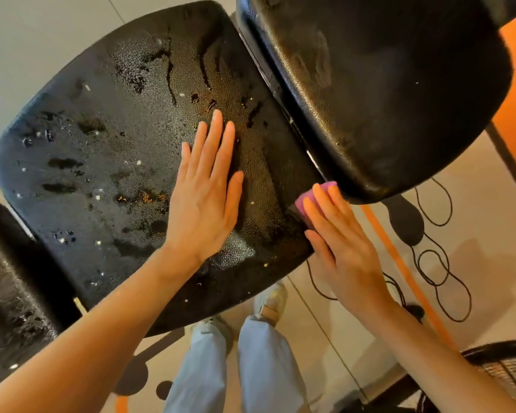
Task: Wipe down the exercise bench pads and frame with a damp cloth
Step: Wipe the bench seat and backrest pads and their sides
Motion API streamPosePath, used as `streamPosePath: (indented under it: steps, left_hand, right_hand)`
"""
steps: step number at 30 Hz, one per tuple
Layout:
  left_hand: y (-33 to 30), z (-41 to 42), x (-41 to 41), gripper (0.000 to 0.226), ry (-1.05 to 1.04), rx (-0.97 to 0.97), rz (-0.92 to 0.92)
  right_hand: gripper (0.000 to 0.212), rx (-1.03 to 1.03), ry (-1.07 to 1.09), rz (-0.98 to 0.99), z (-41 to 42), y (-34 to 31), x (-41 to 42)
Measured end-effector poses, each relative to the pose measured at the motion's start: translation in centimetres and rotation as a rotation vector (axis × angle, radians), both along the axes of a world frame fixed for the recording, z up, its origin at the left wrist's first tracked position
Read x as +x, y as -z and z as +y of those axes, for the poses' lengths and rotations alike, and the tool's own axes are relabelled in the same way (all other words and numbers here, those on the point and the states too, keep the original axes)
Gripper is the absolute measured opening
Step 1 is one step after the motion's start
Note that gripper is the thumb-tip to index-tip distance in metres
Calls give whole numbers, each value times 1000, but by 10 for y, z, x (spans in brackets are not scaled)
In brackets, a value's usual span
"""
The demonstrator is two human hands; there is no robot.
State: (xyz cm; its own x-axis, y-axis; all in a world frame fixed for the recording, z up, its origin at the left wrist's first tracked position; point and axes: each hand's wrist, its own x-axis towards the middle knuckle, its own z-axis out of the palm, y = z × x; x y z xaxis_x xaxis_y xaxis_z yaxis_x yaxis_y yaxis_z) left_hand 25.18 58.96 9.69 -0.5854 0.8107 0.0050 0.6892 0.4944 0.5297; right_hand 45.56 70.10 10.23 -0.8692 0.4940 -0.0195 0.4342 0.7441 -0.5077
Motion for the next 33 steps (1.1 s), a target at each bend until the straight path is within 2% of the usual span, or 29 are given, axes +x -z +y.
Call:
streamPosePath:
  steps: [3,6,12,15,18,20,24,29,31,33]
  left_hand:
    - [-1,-10,-25,57,-101,-9,62]
    - [7,-20,-52,58,-180,-69,137]
    - [16,-25,-60,58,-208,-81,182]
    - [15,-24,-59,59,-210,-85,187]
    - [16,-24,-59,59,-204,-89,189]
    - [17,-25,-59,59,-206,-89,197]
    - [18,-26,-60,59,-206,-87,199]
    - [19,-28,-60,57,-195,-69,216]
    - [19,-27,-60,57,-190,-77,217]
    - [19,-25,-60,58,-201,-93,200]
  right_hand:
    - [50,-92,32,-34,19,-1,-40]
    - [47,-65,70,-43,34,6,-99]
    - [44,20,-64,-67,-7,-5,8]
    - [41,103,-112,-54,16,6,-45]
    - [44,105,-72,-62,30,12,-98]
    - [46,134,-97,-94,17,10,-69]
    - [46,49,-169,-118,-8,-5,9]
    - [43,111,-146,-13,21,14,-92]
    - [44,106,-128,-34,18,15,-80]
    - [44,61,-126,-72,5,7,-31]
